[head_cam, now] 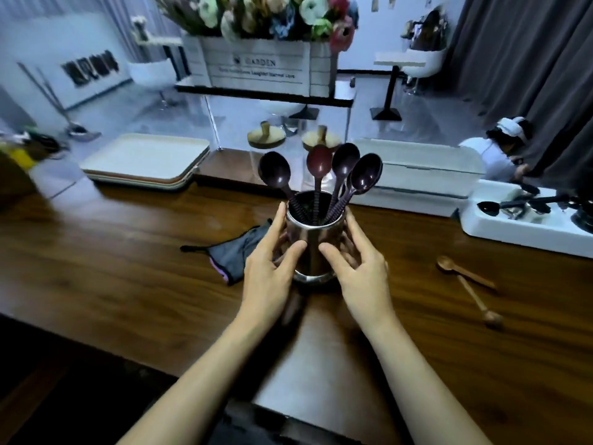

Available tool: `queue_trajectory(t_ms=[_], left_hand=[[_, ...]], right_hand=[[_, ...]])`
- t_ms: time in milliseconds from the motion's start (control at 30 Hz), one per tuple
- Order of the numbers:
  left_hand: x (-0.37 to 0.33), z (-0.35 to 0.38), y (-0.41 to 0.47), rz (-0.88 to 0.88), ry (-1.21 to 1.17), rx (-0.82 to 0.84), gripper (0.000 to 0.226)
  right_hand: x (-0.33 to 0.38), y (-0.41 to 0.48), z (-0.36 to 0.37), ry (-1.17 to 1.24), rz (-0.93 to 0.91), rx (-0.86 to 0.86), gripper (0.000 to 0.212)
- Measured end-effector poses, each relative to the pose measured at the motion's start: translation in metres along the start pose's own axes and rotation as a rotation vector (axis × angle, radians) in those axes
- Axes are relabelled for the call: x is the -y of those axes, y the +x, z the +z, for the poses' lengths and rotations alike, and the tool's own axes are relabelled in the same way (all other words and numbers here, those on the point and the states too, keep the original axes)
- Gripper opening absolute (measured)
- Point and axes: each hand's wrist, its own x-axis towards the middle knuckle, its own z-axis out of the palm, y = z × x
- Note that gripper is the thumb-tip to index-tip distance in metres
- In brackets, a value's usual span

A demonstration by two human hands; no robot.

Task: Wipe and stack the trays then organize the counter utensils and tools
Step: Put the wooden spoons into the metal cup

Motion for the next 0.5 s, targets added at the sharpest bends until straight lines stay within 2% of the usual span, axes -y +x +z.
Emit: queue_trajectory(t_ms=[267, 500], left_hand=[[0.015, -0.126, 0.070, 0.028, 0.074, -0.101, 0.066], [0.044, -0.184, 0.150, 0.020, 0.099, 0.042, 0.070]], right_hand=[[0.015, 0.065, 0.126, 0.004, -0.035, 0.137, 0.059], [0.001, 0.125, 0.205, -0.026, -0.036, 0.098, 0.062]])
